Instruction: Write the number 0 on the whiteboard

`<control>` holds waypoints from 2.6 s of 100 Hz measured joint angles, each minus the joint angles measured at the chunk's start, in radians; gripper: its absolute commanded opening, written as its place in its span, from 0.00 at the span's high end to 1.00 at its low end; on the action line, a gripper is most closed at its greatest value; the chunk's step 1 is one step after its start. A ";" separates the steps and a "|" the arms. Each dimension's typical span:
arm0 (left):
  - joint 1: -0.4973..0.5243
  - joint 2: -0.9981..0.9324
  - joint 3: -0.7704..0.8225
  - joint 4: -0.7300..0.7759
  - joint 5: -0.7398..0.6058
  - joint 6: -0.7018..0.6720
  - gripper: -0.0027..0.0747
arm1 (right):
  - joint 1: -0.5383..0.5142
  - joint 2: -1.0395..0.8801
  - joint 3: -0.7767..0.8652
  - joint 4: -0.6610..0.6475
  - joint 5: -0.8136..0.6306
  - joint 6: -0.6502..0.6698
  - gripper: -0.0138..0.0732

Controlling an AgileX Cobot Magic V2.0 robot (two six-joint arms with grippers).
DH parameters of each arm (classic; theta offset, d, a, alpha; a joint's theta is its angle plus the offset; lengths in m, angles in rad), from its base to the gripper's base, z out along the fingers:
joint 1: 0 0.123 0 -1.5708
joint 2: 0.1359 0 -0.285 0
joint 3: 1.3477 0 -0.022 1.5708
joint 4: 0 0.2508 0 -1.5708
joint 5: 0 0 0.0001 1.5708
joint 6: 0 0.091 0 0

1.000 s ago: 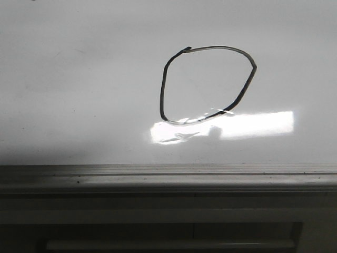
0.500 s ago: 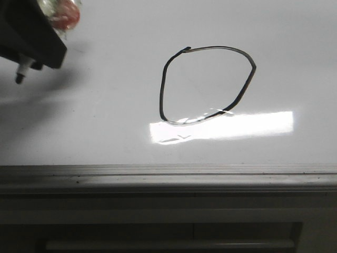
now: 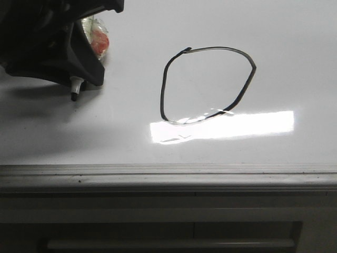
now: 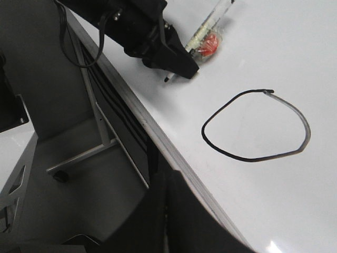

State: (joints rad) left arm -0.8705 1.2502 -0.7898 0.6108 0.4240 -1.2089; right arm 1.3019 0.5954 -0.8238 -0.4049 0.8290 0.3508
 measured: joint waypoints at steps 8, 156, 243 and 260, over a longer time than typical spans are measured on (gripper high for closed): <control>0.000 0.002 0.000 0.000 -0.006 0.000 0.99 | 0.000 0.000 0.000 0.000 -0.002 0.000 0.92; -0.061 -0.266 0.007 0.080 0.121 0.012 0.33 | 0.000 0.000 0.002 -0.041 -0.061 0.006 0.92; -0.219 -1.029 0.195 0.142 0.318 0.177 0.99 | -0.002 0.000 0.209 -0.853 -0.146 0.688 0.92; -0.219 -1.029 0.200 0.142 0.319 0.177 0.99 | -0.002 0.000 0.209 -0.853 -0.146 0.688 0.92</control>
State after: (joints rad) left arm -1.0897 0.2217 -0.5902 0.7532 0.7434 -1.0316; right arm 1.3003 0.5954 -0.6149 -1.2575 0.6833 1.0383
